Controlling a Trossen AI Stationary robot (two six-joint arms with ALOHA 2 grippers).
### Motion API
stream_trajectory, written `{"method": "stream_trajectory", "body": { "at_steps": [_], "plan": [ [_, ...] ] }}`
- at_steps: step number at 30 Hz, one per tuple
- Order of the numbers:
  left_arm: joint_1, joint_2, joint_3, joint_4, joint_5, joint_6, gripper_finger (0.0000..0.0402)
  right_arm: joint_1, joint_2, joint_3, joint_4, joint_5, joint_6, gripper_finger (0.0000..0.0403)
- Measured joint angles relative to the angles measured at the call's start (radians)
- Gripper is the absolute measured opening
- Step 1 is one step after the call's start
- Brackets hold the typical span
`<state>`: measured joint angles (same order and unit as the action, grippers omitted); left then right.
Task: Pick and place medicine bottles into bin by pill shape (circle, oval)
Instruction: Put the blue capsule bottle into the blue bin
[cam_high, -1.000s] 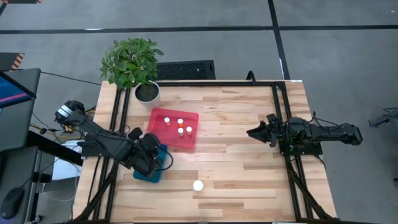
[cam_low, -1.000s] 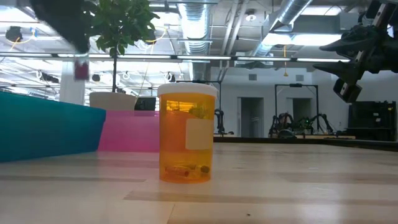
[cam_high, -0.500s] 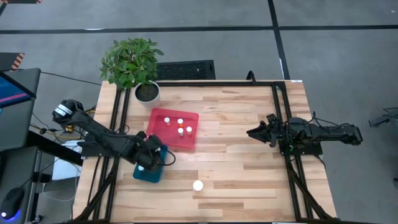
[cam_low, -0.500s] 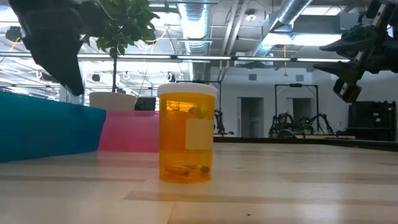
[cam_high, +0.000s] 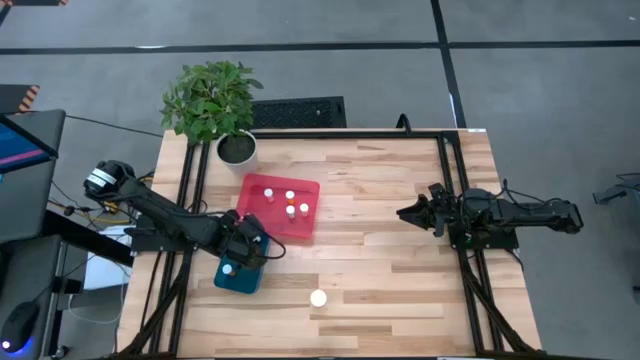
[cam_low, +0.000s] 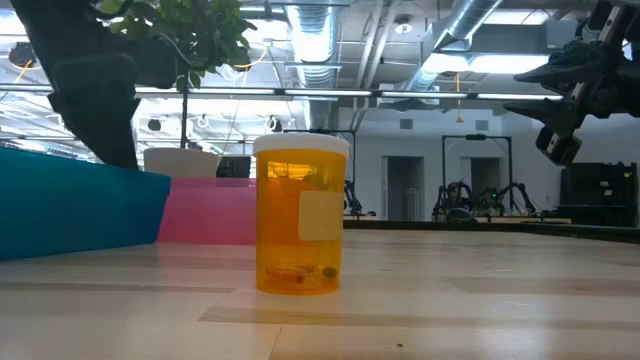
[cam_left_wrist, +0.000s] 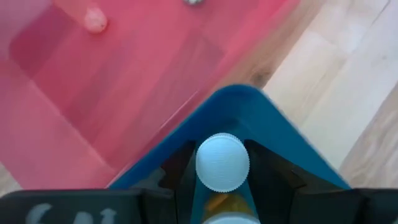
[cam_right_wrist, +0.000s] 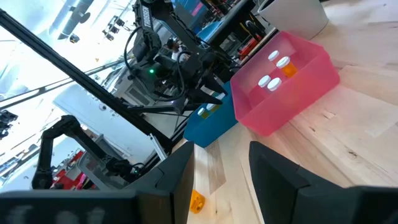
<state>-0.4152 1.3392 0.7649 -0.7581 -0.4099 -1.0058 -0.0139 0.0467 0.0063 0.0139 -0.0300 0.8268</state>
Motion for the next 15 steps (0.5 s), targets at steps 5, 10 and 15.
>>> {"method": "stream_trajectory", "body": {
  "at_steps": [5, 10, 15],
  "plan": [
    [0.0, 0.015, -0.002, -0.001, 0.002, 0.017, 0.0115, 0.0, 0.0, 0.0, 0.0, 0.0, 0.0, 0.0164],
    [0.001, 0.054, -0.002, 0.013, 0.006, 0.021, 0.0115, 0.0, 0.0, 0.0, 0.0, 0.0, 0.0, 0.0164],
    [0.001, 0.062, -0.002, 0.019, -0.003, 0.022, 0.012, 0.0, 0.0, 0.0, -0.001, 0.001, 0.0, 0.0165]
  ]
}}
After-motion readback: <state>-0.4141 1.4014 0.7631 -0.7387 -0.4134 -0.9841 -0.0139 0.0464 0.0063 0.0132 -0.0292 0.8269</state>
